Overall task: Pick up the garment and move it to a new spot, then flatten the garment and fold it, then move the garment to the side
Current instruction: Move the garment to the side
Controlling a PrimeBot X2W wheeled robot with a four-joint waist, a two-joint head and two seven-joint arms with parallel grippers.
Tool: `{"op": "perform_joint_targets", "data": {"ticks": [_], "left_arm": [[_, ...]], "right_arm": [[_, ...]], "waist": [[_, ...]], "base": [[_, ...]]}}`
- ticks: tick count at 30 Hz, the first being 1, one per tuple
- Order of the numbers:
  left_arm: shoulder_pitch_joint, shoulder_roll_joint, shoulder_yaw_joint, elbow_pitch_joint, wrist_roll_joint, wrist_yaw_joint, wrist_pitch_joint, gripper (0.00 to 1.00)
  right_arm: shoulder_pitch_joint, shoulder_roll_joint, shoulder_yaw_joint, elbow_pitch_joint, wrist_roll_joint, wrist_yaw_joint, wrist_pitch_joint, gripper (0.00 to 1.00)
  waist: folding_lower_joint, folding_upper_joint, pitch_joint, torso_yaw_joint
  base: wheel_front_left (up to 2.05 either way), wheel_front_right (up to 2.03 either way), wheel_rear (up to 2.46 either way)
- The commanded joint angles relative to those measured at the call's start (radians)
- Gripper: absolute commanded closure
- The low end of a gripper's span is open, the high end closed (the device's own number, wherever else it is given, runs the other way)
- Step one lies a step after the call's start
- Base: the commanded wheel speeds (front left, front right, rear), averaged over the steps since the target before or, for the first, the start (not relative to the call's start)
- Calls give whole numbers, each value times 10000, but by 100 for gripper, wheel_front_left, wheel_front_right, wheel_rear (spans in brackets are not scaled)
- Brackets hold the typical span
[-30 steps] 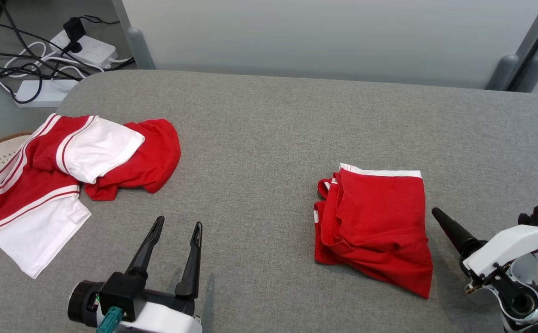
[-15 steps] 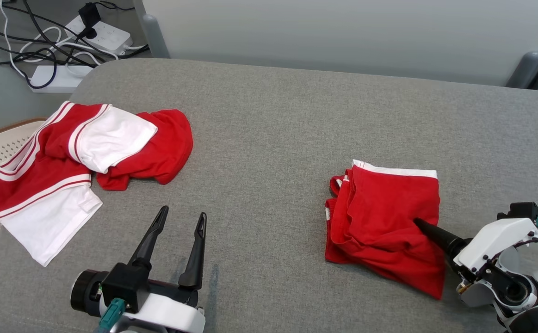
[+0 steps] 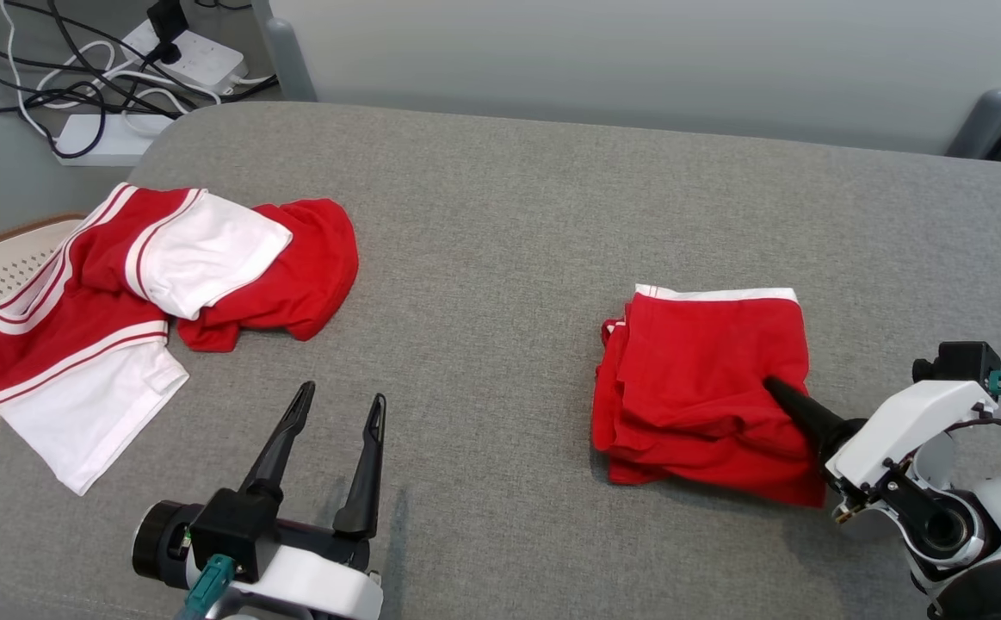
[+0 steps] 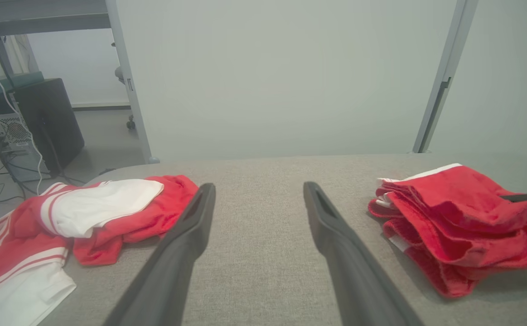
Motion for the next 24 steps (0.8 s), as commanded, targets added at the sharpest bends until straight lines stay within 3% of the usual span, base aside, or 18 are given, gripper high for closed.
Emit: {"op": "perform_joint_targets", "data": {"ticks": [1, 24], "left_arm": [[-443, 30, 314, -314, 37, -18, -88, 0], [-828, 31, 295, -533, 381, -522, -88, 0]], "right_arm": [[-118, -190, 307, -417, -33, 44, -231, 100], [-487, -858, 2177, -805, 320, 44, -2302, 100]], "waist": [[0, 0, -26, -141], [0, 0, 431, -2560]], "base": [[0, 0, 0], [0, 0, 0]]}}
